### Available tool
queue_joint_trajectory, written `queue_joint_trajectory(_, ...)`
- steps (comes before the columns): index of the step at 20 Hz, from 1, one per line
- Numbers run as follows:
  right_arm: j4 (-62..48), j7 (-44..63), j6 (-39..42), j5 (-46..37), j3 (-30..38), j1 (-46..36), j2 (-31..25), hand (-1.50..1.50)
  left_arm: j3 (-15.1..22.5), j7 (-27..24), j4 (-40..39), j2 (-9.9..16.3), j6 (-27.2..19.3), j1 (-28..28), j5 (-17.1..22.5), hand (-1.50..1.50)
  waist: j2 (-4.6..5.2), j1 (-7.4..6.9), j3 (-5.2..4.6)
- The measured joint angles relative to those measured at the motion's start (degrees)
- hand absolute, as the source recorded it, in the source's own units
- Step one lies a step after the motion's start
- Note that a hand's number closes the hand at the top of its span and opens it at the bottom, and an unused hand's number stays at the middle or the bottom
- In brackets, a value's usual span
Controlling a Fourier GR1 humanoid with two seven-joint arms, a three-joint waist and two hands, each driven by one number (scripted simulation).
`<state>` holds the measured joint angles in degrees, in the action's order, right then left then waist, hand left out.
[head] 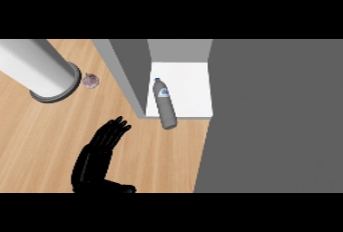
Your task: Pick up the bottled water, place it into the cabinet and close the cabinet
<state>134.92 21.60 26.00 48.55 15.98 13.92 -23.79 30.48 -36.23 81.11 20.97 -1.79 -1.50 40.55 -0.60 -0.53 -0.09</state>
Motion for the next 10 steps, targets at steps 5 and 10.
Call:
queue_joint_trajectory(5, 0.4, 1.2, -2.8, -0.1, -7.9, -1.9, 0.7, 1.5, -3.0, -2.1, 4.8, 6.5, 1.4, 7.3, 0.3, -1.5, -0.08, -0.31, -0.06)
queue_joint_trajectory(10, 0.4, 2.6, -5.8, -0.5, -16.4, -4.3, 1.3, 1.5, -6.4, -3.5, 9.3, 12.5, 0.8, 12.9, -0.4, -1.5, -0.28, -0.42, -0.1)
